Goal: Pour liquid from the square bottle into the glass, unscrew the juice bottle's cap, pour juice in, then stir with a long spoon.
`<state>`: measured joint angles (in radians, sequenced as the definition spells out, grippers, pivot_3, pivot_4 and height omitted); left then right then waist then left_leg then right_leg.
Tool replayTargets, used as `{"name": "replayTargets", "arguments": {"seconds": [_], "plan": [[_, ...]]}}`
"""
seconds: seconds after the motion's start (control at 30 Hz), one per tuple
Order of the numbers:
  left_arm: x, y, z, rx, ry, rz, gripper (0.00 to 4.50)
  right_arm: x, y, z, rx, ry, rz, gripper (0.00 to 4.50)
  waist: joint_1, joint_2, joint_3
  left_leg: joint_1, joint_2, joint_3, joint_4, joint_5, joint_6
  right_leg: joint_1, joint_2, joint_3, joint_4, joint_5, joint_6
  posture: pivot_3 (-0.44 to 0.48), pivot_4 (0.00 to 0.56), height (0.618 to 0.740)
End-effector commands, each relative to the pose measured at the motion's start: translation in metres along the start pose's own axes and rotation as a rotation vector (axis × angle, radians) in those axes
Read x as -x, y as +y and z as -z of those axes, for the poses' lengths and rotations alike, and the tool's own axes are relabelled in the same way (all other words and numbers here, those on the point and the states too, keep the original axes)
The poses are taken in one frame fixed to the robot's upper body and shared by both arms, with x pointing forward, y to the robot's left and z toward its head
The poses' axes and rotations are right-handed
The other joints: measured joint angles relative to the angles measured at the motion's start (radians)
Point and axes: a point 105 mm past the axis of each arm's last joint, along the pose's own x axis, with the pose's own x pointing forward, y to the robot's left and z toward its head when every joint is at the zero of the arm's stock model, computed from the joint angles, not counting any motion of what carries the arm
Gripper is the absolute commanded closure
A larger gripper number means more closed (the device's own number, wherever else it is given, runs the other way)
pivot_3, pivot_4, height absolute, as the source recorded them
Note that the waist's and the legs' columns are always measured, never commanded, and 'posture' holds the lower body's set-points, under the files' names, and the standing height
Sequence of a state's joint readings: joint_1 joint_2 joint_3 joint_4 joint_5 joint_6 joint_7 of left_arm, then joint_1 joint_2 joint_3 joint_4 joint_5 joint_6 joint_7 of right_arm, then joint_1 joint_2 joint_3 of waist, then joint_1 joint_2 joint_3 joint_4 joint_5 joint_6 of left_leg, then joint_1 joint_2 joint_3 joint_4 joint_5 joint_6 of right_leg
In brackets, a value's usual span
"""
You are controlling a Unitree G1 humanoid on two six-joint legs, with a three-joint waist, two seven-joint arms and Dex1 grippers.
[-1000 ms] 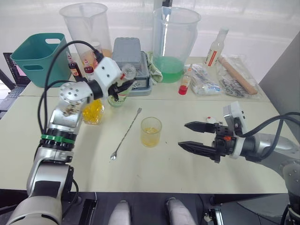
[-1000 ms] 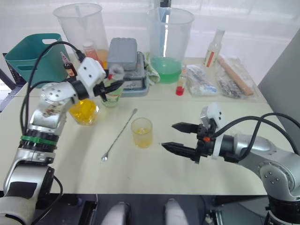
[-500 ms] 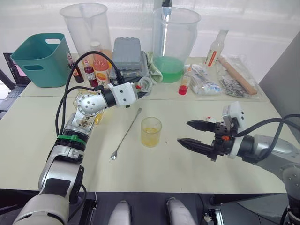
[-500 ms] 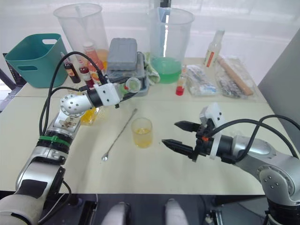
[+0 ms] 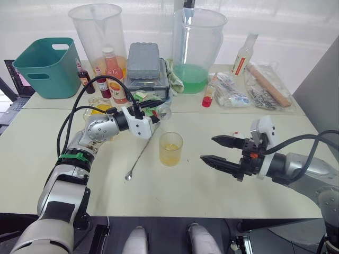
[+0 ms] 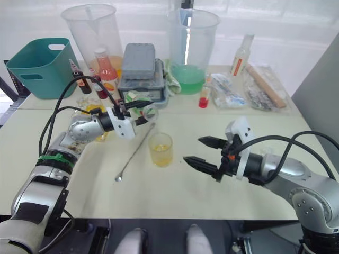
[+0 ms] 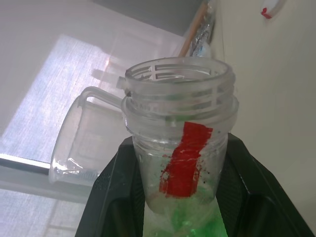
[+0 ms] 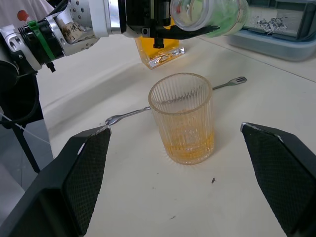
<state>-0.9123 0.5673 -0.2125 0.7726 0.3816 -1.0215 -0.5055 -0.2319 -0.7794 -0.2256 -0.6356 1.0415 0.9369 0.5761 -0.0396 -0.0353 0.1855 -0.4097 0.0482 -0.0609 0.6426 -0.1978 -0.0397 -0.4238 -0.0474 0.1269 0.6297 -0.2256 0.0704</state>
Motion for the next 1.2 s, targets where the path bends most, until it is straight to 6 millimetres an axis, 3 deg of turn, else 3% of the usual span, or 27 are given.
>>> {"name": "replayTargets", "arguments": {"seconds": [0.03, 1.2], "plan": [[0.000, 0.017, -0.007, -0.108, -0.038, -0.054, 3.03, -0.001, 0.004, -0.011, 0.048, -0.039, -0.010, 0.02, 0.000, 0.000, 0.000, 0.000, 0.000, 0.000, 0.000, 0.000, 0.000, 0.000, 0.000, 0.000, 0.000, 0.000, 0.000, 0.000, 0.150, 0.739], [-0.002, 0.004, -0.009, -0.332, -0.056, -0.026, 3.03, -0.001, 0.000, -0.003, 0.066, -0.027, -0.001, 0.02, 0.001, 0.000, 0.000, 0.000, 0.000, 0.000, 0.000, 0.000, 0.000, 0.000, 0.000, 0.000, 0.001, 0.003, -0.004, 0.000, 0.150, 0.739]]}}
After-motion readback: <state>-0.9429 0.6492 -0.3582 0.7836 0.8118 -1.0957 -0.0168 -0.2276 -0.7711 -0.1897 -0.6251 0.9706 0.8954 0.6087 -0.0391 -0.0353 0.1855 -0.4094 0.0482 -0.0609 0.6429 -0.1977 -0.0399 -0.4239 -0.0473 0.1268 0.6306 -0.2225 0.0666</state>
